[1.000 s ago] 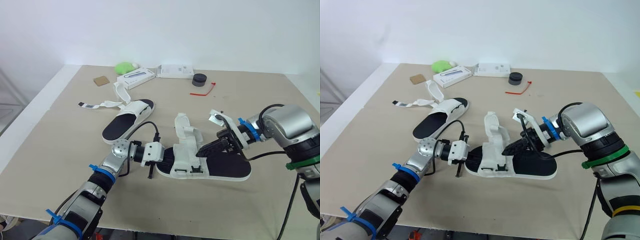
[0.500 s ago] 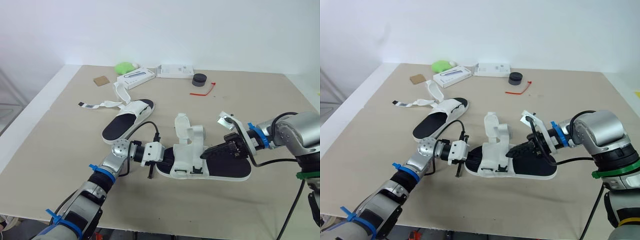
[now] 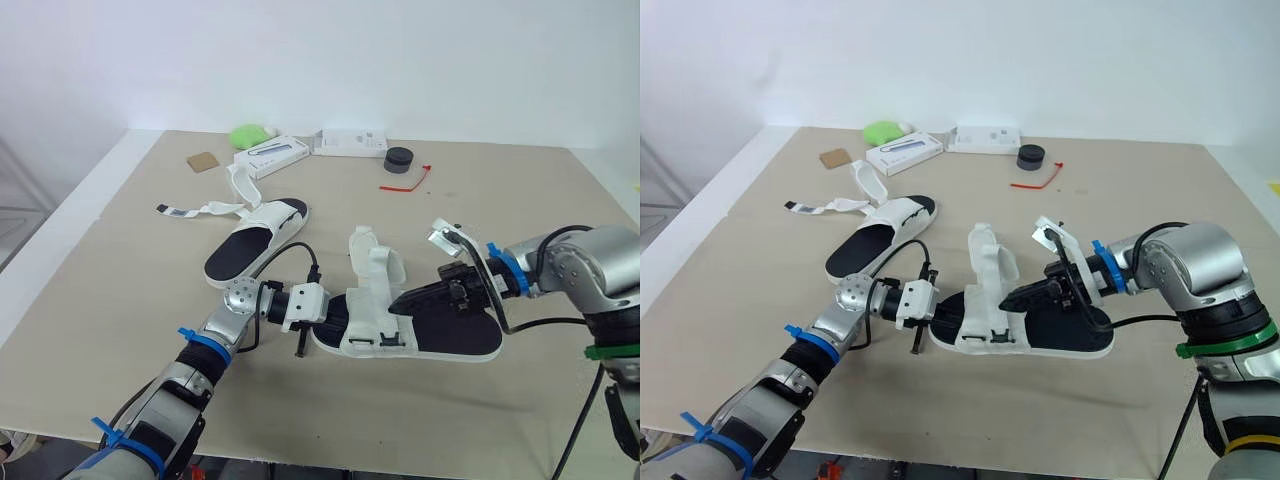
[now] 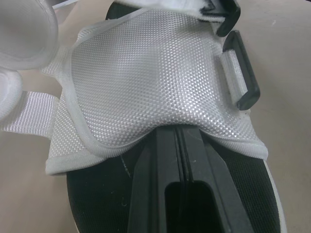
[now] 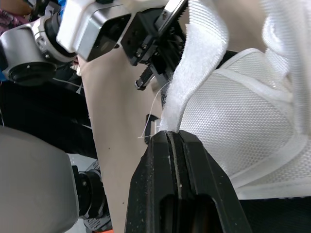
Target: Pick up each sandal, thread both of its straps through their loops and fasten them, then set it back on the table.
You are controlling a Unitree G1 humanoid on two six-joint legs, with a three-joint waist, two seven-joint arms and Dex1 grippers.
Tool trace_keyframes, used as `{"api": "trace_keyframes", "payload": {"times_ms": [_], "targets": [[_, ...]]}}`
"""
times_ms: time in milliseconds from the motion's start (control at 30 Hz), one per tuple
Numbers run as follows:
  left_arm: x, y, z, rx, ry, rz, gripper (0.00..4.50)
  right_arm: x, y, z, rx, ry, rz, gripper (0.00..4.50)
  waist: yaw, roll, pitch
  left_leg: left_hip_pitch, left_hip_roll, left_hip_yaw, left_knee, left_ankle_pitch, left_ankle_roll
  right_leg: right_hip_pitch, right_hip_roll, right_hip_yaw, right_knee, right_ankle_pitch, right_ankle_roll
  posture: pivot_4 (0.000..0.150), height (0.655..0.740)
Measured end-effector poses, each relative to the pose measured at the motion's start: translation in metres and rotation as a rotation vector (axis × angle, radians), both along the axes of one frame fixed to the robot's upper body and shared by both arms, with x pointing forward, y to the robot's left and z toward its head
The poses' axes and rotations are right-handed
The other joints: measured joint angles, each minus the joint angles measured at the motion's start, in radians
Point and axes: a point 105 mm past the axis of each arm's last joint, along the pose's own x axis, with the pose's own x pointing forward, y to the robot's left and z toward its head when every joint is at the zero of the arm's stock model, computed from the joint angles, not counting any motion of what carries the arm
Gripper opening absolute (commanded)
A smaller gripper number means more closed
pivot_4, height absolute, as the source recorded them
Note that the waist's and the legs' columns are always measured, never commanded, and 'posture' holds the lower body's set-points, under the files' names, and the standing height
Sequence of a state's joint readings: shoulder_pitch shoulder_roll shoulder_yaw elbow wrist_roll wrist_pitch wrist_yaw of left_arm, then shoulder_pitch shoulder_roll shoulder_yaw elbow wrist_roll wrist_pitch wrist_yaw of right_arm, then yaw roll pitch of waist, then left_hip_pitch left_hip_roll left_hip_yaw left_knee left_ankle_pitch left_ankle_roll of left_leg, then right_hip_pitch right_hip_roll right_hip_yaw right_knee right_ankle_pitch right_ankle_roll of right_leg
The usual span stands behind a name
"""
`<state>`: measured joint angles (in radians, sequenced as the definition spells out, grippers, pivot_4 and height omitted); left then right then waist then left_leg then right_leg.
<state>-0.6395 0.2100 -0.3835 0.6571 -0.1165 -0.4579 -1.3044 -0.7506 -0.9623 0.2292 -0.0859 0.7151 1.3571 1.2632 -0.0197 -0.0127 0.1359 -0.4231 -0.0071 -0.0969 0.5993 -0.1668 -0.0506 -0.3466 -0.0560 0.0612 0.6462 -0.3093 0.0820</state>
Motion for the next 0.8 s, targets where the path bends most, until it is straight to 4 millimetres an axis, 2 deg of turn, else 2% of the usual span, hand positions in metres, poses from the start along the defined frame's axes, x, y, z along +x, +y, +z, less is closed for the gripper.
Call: {"api": "trace_keyframes", "payload": {"times_ms": [367, 533, 800], "targets": [[0.0, 0.0, 0.0, 0.0, 0.0, 0.001, 0.0, -0.011, -0.002, -0.003, 0.007, -0.002, 0.053, 0.06, 0.0, 0.0, 0.0, 0.0, 0.0, 0.0, 0.0, 0.0, 0.0, 0.0, 0.0, 0.0, 0.0, -0.001, 0.001, 0.15, 0.74], [0.0, 0.0, 0.0, 0.0, 0.001, 0.001, 0.0, -0.022, -0.003, -0.023, -0.081, -0.072, 0.133, 0.06, 0.0, 0.0, 0.0, 0.0, 0.0, 0.0, 0.0, 0.0, 0.0, 0.0, 0.0, 0.0, 0.0, -0.002, 0.002, 0.15, 0.74], [0.0, 0.003, -0.003, 0.007, 0.013, 0.01, 0.0, -0.024, 0.0, -0.027, -0.166, -0.227, 0.252, 0.06, -0.001, -0.006, -0.005, 0.009, 0.003, -0.001, 0.0, -0.003, -0.003, 0.008, 0.002, -0.002, 0.0, -0.005, 0.0, 0.15, 0.74]]}}
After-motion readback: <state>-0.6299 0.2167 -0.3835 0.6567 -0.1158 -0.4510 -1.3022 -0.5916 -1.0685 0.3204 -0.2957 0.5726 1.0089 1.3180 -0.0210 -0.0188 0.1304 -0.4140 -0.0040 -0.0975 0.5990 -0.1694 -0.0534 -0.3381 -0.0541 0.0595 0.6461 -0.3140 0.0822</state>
